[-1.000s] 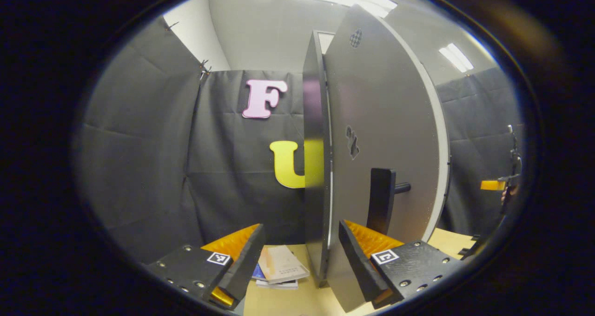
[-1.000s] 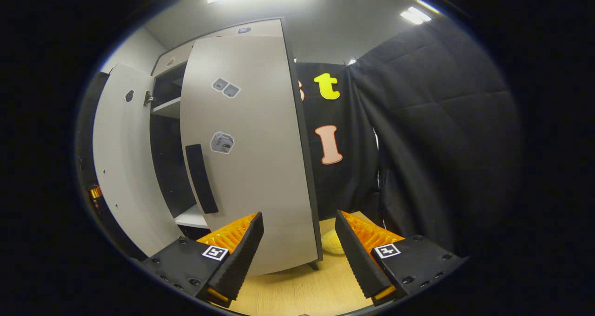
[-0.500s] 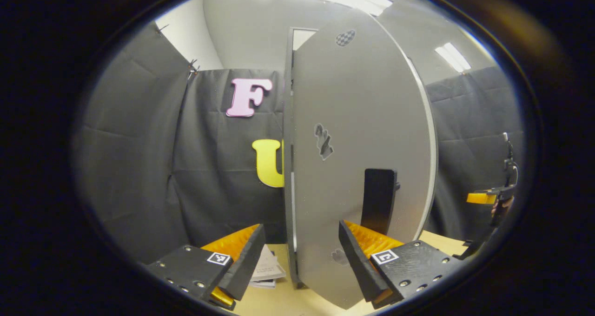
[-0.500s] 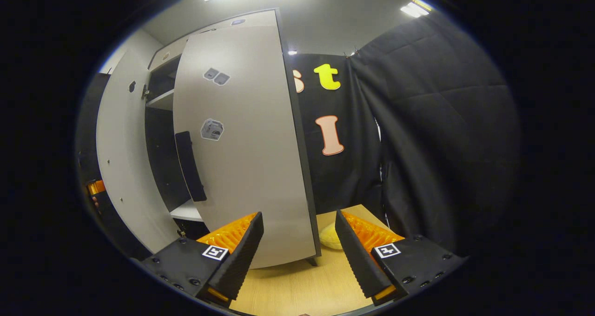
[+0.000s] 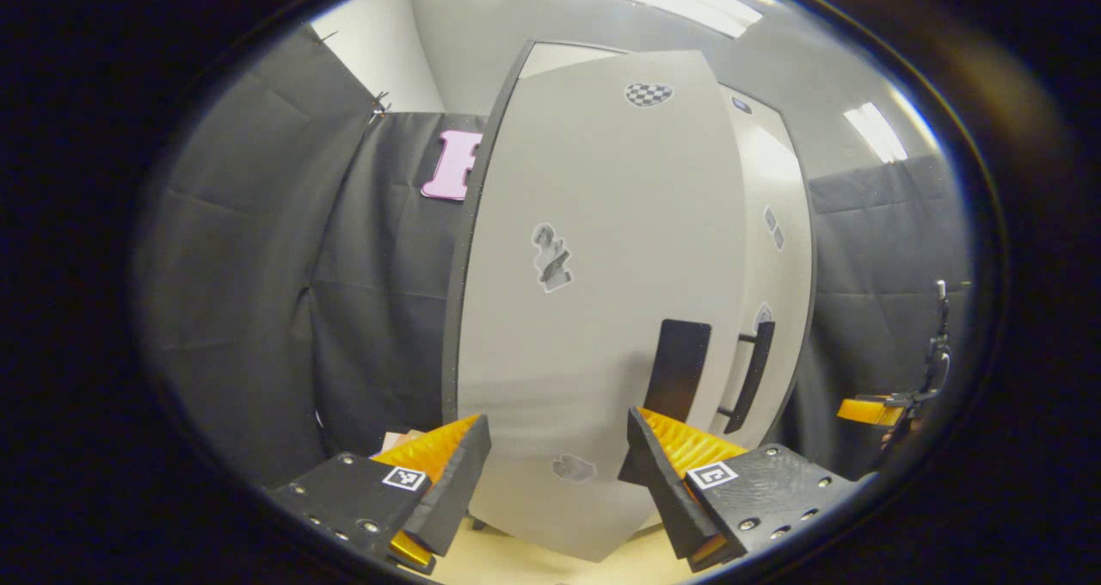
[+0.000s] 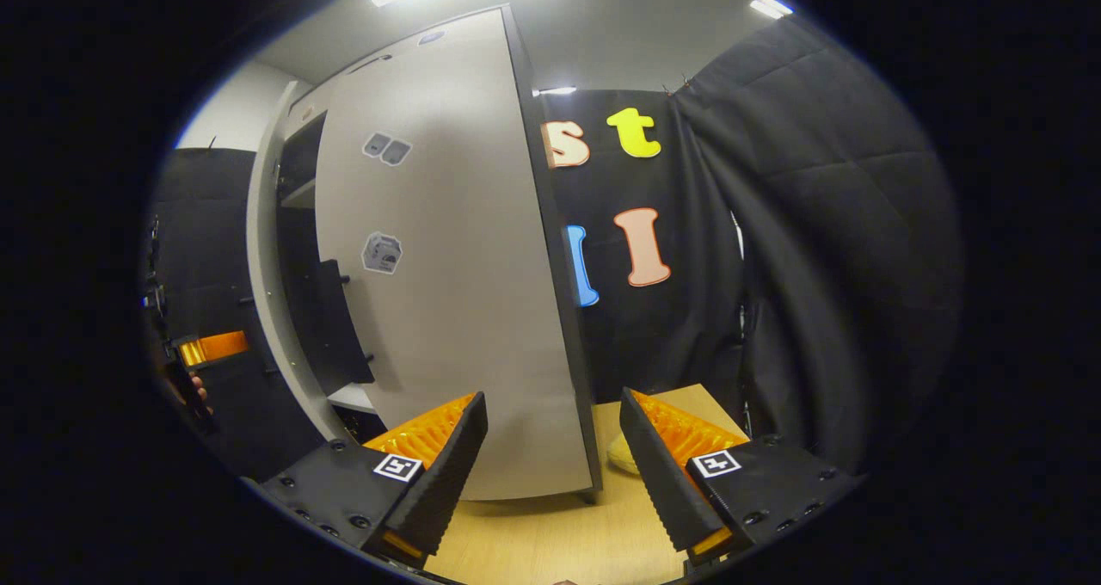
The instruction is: Grab one shoe with the right hand and put it into the shoe cabinet, grab the other shoe with the left hand and put it into the shoe cabinet; then close the right door with the right hand and the left door with the left hand.
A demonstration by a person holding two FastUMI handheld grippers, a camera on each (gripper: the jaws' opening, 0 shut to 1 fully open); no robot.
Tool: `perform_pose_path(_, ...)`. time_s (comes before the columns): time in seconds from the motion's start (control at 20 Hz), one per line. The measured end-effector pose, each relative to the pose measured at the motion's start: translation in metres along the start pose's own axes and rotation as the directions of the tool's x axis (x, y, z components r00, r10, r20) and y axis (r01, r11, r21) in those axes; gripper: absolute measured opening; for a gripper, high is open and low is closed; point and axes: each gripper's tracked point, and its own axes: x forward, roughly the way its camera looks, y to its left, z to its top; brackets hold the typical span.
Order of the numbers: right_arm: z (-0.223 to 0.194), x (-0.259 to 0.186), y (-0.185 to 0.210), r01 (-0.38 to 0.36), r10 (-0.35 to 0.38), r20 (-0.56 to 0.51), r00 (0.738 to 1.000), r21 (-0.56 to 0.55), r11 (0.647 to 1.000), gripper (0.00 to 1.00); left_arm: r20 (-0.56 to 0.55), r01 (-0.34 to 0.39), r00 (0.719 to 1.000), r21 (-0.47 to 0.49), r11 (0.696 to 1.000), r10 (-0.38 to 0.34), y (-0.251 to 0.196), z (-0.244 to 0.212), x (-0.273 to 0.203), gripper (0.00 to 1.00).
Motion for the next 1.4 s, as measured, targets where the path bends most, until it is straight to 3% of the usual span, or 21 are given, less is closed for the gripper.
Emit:
perform_pose_path(0.15,-0.001,0.01,-0.013,-0.034,0.034,0.021,0.999,-0.019,0.999,0.98,0.035,-0.074,0.997,0.012,0.997,0.073,-0.015,0.005,-0.022,0.9)
perform_pose_path(0.25,-0.003,0.018,-0.019,-0.041,0.041,0.018,0.999,-0.017,0.999,0.98,0.057,-0.113,0.992,0.031,0.993,0.112,-0.022,0.011,-0.045,0.99)
perform_pose_path(0.6,-0.007,0.015,-0.015,-0.056,0.057,0.009,0.998,-0.067,0.996,0.98,0.114,-0.259,0.96,0.022,0.966,0.255,-0.025,0.021,-0.105,0.99)
perform_pose_path(0.9,-0.024,0.002,0.001,-0.138,0.133,-0.065,0.989,-0.073,0.988,0.98,0.107,-0.296,0.95,0.019,0.955,0.293,-0.021,0.009,-0.117,0.99)
perform_pose_path(0.95,-0.024,0.001,0.003,-0.151,0.147,-0.068,0.987,-0.064,0.986,0.98,0.101,-0.29,0.953,0.014,0.957,0.287,-0.023,0.005,-0.118,0.93)
perform_pose_path(1.05,-0.019,0.0,-0.003,-0.133,0.13,-0.055,0.99,-0.056,0.99,0.98,0.101,-0.28,0.955,0.01,0.96,0.278,-0.021,0.001,-0.118,0.89)
perform_pose_path(1.2,-0.01,0.0,-0.009,-0.102,0.1,-0.03,0.994,-0.052,0.993,0.98,0.104,-0.282,0.954,-0.005,0.959,0.281,-0.013,-0.001,-0.114,0.93)
perform_pose_path(1.25,-0.007,0.0,-0.009,-0.093,0.092,-0.019,0.996,-0.055,0.994,0.98,0.113,-0.282,0.953,-0.01,0.959,0.281,-0.01,0.002,-0.118,0.99)
perform_pose_path(1.4,-0.003,0.004,-0.009,-0.065,0.065,-0.006,0.998,-0.069,0.995,0.98,0.153,-0.303,0.941,-0.009,0.953,0.301,-0.001,0.014,-0.131,0.99)
